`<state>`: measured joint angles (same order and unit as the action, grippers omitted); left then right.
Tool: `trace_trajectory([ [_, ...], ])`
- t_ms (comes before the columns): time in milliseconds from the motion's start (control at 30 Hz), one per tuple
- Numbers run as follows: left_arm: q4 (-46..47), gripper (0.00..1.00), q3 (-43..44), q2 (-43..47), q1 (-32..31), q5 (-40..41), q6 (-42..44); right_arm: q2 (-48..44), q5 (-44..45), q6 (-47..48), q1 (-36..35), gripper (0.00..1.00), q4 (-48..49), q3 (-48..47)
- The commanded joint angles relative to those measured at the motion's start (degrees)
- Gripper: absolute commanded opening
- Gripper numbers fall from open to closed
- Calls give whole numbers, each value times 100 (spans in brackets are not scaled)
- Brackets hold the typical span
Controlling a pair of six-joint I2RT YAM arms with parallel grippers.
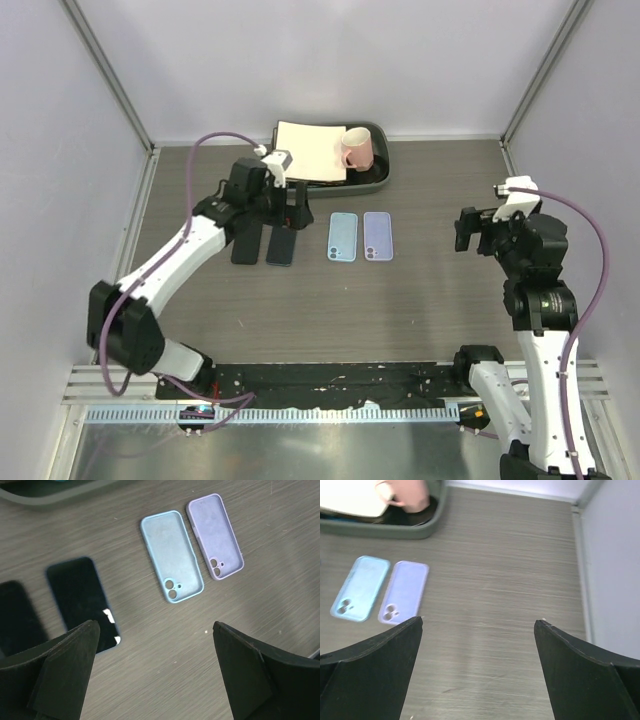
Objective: Take the phone out of the phone case
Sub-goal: Reset both arms
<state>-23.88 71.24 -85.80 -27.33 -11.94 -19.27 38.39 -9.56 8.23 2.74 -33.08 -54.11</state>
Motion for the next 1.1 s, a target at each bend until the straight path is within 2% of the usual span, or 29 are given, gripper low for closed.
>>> trace_trajectory([
  [0,6,100,-435,993,158,464,1003,-156,1869,-164,16,100,504,-144],
  [67,-3,100,-558,1442,228,737,1284,-200,2343,-85,16,100,635,-56],
  [167,-204,100,-568,1873,579,738,1548,-297,2852,-6,16,100,837,128],
  [267,-284,100,-690,2337,1193,580,1812,-402,3414,91,16,100,1179,426],
  [333,-188,100,-935,2550,1878,291,1891,-472,3583,152,16,100,1330,672],
  [367,-74,100,-1024,2786,2403,-120,1900,-482,3706,196,16,100,1478,752],
  [467,295,100,-1419,3103,3353,-615,1900,-526,3813,162,16,99,1699,998],
  [567,612,100,-1823,3394,3944,-861,1777,-534,3918,109,16,100,1883,1157],
  [767,736,100,-2167,3500,4446,-1099,1760,-570,4278,109,-11,100,2130,1324],
  [1067,859,100,-2220,3544,4491,-1162,1602,-649,4446,65,-46,98,2183,1403],
])
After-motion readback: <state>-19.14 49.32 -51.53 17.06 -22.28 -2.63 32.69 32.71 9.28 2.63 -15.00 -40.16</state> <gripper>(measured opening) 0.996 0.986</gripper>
